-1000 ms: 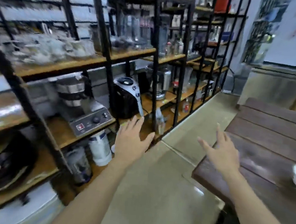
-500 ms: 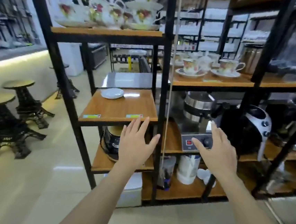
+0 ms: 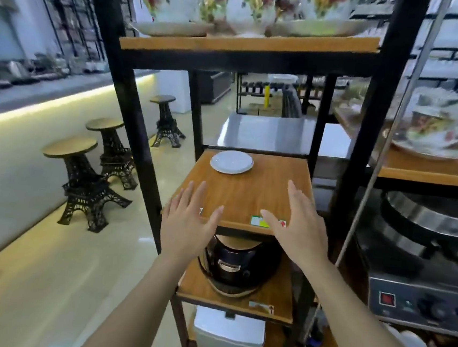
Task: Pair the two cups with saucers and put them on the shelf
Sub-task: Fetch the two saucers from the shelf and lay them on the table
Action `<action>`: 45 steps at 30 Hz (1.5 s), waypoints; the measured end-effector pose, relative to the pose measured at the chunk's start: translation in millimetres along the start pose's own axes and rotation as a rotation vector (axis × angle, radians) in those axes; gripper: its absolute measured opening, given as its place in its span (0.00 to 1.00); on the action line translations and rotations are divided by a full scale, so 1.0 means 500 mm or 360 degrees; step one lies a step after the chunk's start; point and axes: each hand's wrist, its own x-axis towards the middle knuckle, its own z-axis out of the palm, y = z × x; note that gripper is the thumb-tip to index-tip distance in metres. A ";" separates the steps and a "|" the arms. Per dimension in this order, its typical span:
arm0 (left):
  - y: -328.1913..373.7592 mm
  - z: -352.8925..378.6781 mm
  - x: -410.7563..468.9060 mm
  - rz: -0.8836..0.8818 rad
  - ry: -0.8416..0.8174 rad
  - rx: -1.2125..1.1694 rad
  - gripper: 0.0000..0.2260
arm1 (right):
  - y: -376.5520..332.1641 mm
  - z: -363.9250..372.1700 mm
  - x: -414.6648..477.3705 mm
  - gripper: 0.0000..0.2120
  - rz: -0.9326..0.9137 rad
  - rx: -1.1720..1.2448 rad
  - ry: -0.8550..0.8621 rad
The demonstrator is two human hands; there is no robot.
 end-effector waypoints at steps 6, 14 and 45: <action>-0.030 0.071 0.119 -0.0051 -0.0083 -0.0026 0.30 | -0.002 0.069 0.141 0.40 0.0085 0.0021 -0.0032; -0.088 0.180 0.335 0.0043 -0.0164 -0.0072 0.31 | -0.006 0.178 0.331 0.40 0.0298 0.0066 0.0014; -0.115 0.311 0.586 -0.1088 -0.0846 -0.1493 0.17 | -0.024 0.346 0.558 0.31 0.0857 0.0933 -0.0389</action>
